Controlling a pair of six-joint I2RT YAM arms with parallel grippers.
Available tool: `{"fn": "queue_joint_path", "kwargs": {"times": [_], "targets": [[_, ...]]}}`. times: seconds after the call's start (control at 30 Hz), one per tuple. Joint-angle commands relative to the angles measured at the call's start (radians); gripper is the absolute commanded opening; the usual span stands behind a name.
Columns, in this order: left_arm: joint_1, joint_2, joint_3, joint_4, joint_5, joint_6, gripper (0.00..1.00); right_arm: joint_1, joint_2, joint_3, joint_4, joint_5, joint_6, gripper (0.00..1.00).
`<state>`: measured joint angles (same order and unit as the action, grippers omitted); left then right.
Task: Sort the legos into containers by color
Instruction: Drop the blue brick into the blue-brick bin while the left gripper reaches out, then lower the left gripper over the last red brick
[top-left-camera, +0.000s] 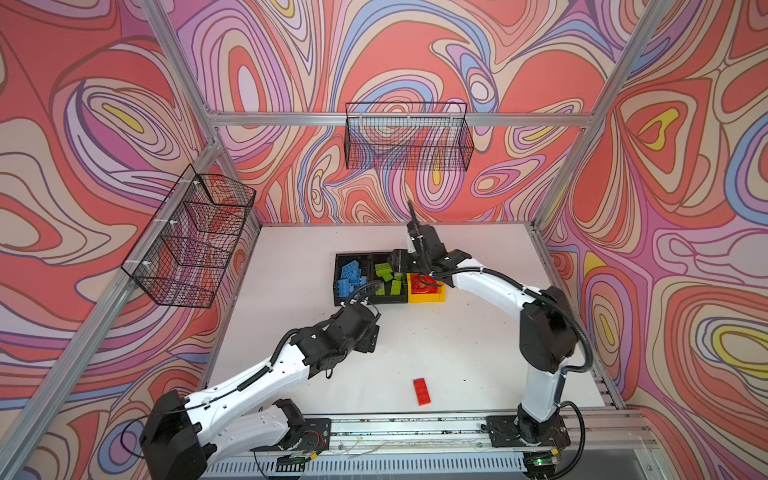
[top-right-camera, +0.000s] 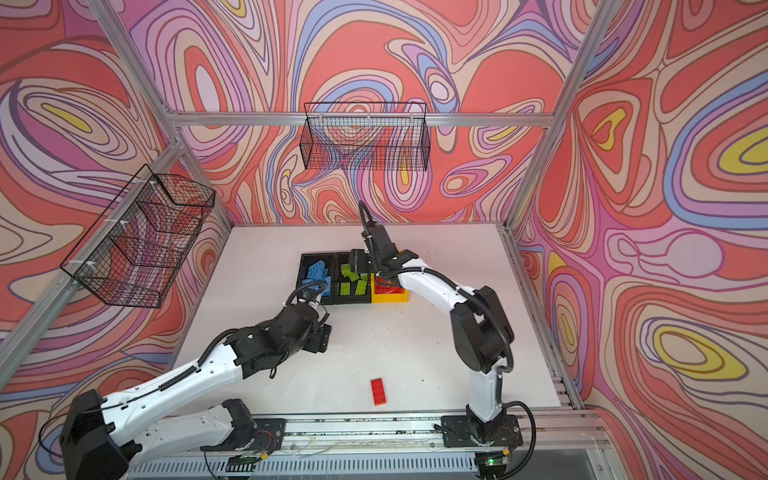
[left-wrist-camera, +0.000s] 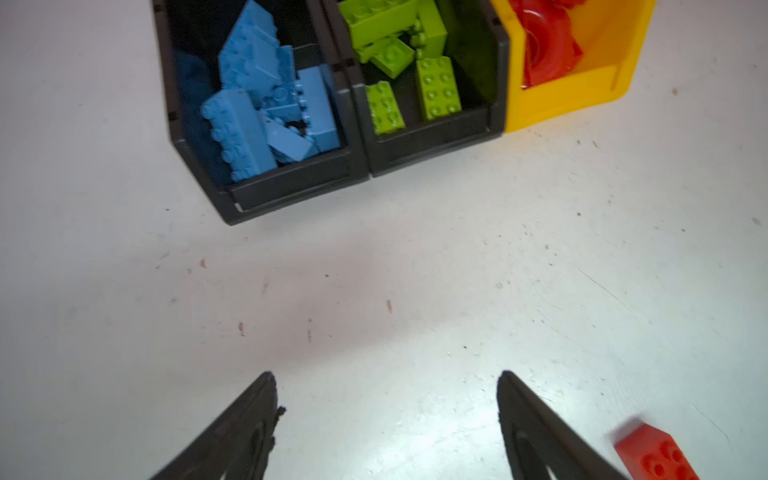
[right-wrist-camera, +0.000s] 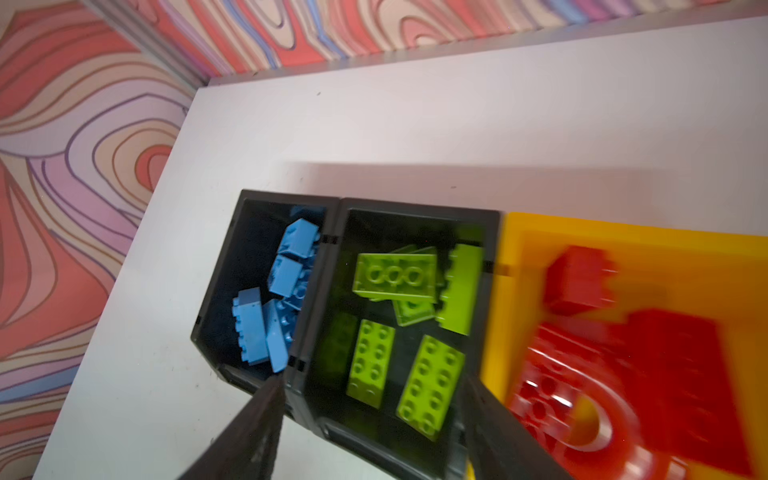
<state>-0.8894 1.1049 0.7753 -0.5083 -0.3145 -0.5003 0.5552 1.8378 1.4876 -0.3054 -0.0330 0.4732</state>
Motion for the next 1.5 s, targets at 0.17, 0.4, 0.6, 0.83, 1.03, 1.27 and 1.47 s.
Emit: {"fn": "queue_joint_path", "kwargs": {"times": [0.17, 0.4, 0.6, 0.83, 1.03, 1.27, 1.47], "targets": [[-0.146, 0.323, 0.259, -0.085, 0.184, -0.191, 0.83, -0.171, -0.272, -0.289, 0.110, 0.079, 0.028, 0.71], [-0.216, 0.441, 0.352, -0.177, 0.338, -0.205, 0.80, -0.277, -0.404, -0.441, 0.132, 0.062, 0.018, 0.72], [-0.309, 0.503, 0.396, -0.251, 0.403, -0.265, 0.80, -0.352, -0.431, -0.492, 0.164, 0.009, 0.004, 0.72], [-0.373, 0.616, 0.452, -0.288, 0.422, -0.311, 0.78, -0.380, -0.419, -0.501, 0.184, -0.039, -0.010, 0.72], [-0.381, 0.650, 0.461, -0.256, 0.402, -0.361, 0.76, -0.388, -0.435, -0.514, 0.222, -0.089, -0.005, 0.72], [-0.377, 0.697, 0.438, -0.211, 0.458, -0.384, 0.70, -0.388, -0.483, -0.541, 0.243, -0.101, 0.001, 0.72], [-0.350, 0.720, 0.424, -0.183, 0.473, -0.386, 0.67, -0.388, -0.526, -0.558, 0.249, -0.102, 0.004, 0.72]]}}
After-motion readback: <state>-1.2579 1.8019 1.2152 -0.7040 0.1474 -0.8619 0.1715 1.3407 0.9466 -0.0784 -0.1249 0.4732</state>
